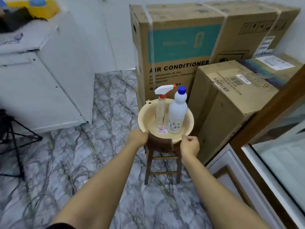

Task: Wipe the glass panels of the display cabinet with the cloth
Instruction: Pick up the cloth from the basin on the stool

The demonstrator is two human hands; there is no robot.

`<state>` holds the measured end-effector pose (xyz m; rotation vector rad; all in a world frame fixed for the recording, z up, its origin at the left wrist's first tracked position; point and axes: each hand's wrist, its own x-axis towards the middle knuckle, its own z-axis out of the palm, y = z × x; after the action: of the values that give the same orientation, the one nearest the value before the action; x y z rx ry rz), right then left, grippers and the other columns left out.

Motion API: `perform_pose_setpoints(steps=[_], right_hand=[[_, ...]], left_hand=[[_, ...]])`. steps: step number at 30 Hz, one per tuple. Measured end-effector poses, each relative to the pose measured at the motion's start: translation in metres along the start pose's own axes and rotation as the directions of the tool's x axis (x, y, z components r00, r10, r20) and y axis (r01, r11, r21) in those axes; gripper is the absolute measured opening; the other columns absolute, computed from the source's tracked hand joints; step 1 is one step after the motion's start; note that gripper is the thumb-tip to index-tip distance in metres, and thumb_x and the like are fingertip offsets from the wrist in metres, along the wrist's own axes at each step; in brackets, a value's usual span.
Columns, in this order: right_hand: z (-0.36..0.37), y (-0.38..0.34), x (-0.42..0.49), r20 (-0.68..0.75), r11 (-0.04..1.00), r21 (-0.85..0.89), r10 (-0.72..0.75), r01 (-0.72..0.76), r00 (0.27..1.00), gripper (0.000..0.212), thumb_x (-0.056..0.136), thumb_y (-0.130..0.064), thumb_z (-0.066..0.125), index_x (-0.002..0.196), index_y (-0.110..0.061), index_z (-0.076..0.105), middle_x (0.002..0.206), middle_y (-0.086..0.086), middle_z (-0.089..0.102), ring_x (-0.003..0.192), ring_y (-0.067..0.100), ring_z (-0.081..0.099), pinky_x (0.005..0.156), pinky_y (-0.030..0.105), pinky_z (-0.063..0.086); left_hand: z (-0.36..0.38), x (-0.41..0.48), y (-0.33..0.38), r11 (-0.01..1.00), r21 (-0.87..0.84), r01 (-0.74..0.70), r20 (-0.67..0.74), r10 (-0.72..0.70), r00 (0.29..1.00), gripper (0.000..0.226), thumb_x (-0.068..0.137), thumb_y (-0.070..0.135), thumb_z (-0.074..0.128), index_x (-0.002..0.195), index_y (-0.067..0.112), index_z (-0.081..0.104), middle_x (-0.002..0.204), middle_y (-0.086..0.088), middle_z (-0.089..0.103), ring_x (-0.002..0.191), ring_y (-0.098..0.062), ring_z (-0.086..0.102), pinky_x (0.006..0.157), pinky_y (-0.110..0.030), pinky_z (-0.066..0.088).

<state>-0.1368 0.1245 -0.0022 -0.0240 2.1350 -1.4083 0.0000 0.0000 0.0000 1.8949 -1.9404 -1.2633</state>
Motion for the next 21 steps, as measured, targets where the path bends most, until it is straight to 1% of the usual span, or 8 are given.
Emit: perform_pose_setpoints(steps=[2,4,8,11,14,16,19,21], right_hand=[[0.012,0.016,0.006,0.011,0.992,0.068,0.107,-0.107,0.994,0.036,0.097,-0.032,0.063,0.117,-0.005,0.050,0.098,0.006,0.057,0.092,0.023,0.052,0.088,0.040,0.048],[0.024,0.032,0.006,0.100,0.973,0.148,0.163,-0.177,0.981,0.049,0.095,-0.036,0.065,0.126,-0.004,0.046,0.107,0.005,0.054,0.099,0.021,0.051,0.089,0.035,0.044],[0.038,0.043,0.007,0.163,0.958,0.198,0.178,-0.208,0.971,0.047,0.090,-0.040,0.072,0.117,-0.004,0.059,0.108,0.006,0.062,0.098,0.018,0.057,0.081,0.029,0.043],[0.041,0.052,0.009,0.144,0.966,0.190,0.151,-0.177,0.978,0.038,0.085,-0.034,0.078,0.099,0.000,0.069,0.094,0.008,0.070,0.085,0.018,0.063,0.063,0.022,0.046],[0.034,0.050,0.005,0.213,0.970,0.172,0.136,-0.174,0.968,0.014,0.090,-0.021,0.074,0.096,-0.008,0.073,0.096,0.006,0.073,0.089,0.017,0.066,0.070,0.023,0.050],[0.025,0.044,-0.003,0.311,0.962,0.174,0.148,-0.209,0.939,0.019,0.092,-0.010,0.069,0.111,-0.012,0.071,0.103,0.001,0.071,0.091,0.014,0.065,0.077,0.026,0.050],[0.013,0.037,-0.020,0.369,0.960,0.149,0.170,-0.239,0.914,0.037,0.092,-0.002,0.064,0.129,-0.010,0.064,0.114,0.002,0.067,0.082,0.008,0.060,0.066,0.023,0.043],[0.006,0.038,-0.033,0.392,0.943,0.203,0.170,-0.265,0.904,0.036,0.091,-0.001,0.065,0.126,-0.009,0.066,0.119,0.004,0.070,0.088,0.014,0.066,0.067,0.023,0.050]], left_hand=[[0.010,0.004,-0.006,0.986,-0.147,0.077,0.042,-0.072,0.997,0.049,0.101,0.043,0.055,0.089,-0.004,0.064,0.087,-0.017,0.066,0.084,-0.034,0.062,0.069,-0.040,0.045],[0.021,0.007,-0.019,0.916,-0.353,0.191,0.072,-0.177,0.982,0.048,0.100,0.036,0.061,0.062,0.008,0.052,0.054,-0.001,0.054,0.060,-0.021,0.049,0.058,-0.034,0.036],[0.037,0.014,-0.027,0.820,-0.543,0.178,0.055,-0.177,0.983,0.031,0.090,0.028,0.075,0.102,-0.001,0.072,0.098,-0.008,0.070,0.095,-0.020,0.061,0.080,-0.031,0.044],[0.045,0.017,-0.029,0.798,-0.581,0.161,0.002,-0.197,0.980,0.027,0.084,0.024,0.081,0.072,0.005,0.065,0.085,-0.011,0.067,0.088,-0.024,0.063,0.079,-0.036,0.052],[0.044,0.014,-0.032,0.779,-0.603,0.171,0.013,-0.205,0.979,0.029,0.083,0.021,0.082,0.067,0.010,0.061,0.093,-0.014,0.072,0.091,-0.028,0.069,0.084,-0.040,0.059],[0.039,0.009,-0.032,0.784,-0.593,0.184,0.048,-0.194,0.980,0.016,0.085,0.015,0.079,0.080,0.007,0.066,0.104,-0.016,0.072,0.094,-0.028,0.069,0.076,-0.035,0.058],[0.024,-0.009,-0.029,0.777,-0.598,0.196,0.125,-0.150,0.981,0.018,0.089,0.005,0.072,0.105,-0.001,0.068,0.101,-0.014,0.069,0.080,-0.021,0.065,0.049,-0.021,0.052],[0.015,-0.021,-0.030,0.781,-0.587,0.212,0.210,-0.106,0.972,0.020,0.089,0.002,0.067,0.108,-0.002,0.069,0.099,-0.015,0.070,0.078,-0.022,0.066,0.049,-0.020,0.053]])
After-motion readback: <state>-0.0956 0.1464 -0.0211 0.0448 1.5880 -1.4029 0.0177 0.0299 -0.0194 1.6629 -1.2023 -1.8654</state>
